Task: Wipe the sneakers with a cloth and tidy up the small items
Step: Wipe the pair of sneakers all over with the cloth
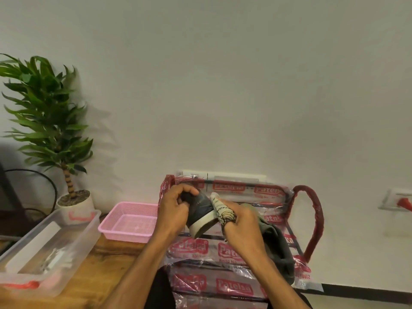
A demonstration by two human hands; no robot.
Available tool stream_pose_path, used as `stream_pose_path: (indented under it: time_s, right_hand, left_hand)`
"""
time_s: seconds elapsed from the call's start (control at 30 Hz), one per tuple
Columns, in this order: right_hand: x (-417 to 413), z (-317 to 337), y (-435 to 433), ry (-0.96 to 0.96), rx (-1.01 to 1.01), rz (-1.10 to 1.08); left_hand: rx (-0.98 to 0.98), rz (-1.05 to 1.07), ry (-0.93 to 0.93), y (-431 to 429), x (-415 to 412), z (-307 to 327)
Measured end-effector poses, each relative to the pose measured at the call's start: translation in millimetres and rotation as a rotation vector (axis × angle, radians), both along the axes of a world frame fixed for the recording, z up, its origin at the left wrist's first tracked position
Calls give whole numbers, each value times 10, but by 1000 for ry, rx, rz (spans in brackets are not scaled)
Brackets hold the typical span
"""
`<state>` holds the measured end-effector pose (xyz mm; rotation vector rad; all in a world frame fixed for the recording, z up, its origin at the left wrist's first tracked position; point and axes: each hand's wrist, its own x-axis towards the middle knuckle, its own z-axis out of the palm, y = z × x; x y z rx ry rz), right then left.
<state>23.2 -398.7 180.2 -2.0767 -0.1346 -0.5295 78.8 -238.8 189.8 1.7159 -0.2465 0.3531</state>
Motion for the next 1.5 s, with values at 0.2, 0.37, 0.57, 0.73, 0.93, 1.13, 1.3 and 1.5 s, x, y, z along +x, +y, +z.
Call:
stream_pose_path:
  time_s: [0.2, 0.37, 0.57, 0.73, 0.93, 1.13, 1.3, 1.5]
  right_hand:
    - [36, -5, 236, 117, 187, 135]
    - [116, -105, 399, 183, 239, 162]
    - [245, -318, 464, 177, -105, 82]
    - [258, -502, 585, 248, -214, 92]
    - [227, -563, 554, 229, -193, 78]
    - [230, -470, 468, 142, -251, -24]
    - [163, -337, 296, 123, -528, -97]
    - [120, -340, 93, 120, -513, -198]
  left_hand:
    - [100, 24, 135, 274, 12, -139]
    - [501, 69, 90, 419, -68, -207]
    - [579, 97, 44, 551, -98, -475]
    - [582, 94, 77, 602, -131, -684]
    - [387, 159, 112, 581, -131, -690]
    - [225, 204, 133, 525, -117, -580]
    - [-22, 138, 203, 229, -217, -671]
    - [-347, 71, 312, -145, -320, -860]
